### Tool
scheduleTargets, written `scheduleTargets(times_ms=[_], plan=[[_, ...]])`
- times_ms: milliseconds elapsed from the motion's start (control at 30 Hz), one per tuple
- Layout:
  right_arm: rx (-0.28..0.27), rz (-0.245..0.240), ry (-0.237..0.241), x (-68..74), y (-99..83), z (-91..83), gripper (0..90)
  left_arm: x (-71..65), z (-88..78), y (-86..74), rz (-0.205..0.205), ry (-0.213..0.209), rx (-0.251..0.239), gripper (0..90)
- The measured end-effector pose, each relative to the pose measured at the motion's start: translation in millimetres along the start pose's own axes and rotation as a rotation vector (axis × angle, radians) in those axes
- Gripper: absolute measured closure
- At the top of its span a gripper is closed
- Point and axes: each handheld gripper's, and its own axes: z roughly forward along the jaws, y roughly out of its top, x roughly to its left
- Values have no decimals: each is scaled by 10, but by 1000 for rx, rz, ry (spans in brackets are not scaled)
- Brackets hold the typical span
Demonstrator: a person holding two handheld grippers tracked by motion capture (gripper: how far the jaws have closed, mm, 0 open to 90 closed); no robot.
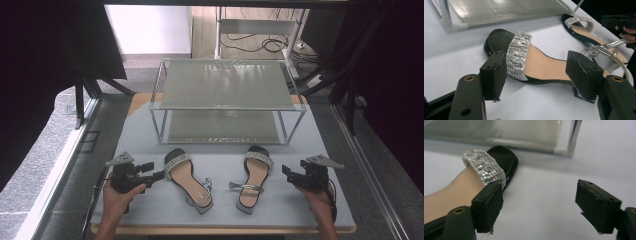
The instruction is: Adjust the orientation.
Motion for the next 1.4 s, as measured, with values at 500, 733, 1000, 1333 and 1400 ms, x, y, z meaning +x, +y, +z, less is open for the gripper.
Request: scheduleTargets(times_ms=[500, 733, 1000, 1333, 1400], plan=[[-115, -50, 88, 175, 134, -366, 693, -82, -56, 33, 6, -7, 16, 336], [-125, -48, 158, 291, 147, -390, 850, -95, -32, 29, -6, -11, 8, 339], [-121, -122, 221, 574, 227, -451, 900, -122, 20, 23, 0, -14, 42, 339], [-80, -236, 288, 1060, 231, -346, 900, -141, -12, 32, -1, -5, 20, 346], [-82, -255, 304, 1139, 240, -348, 900, -143, 1, 31, -1, -9, 27, 345]])
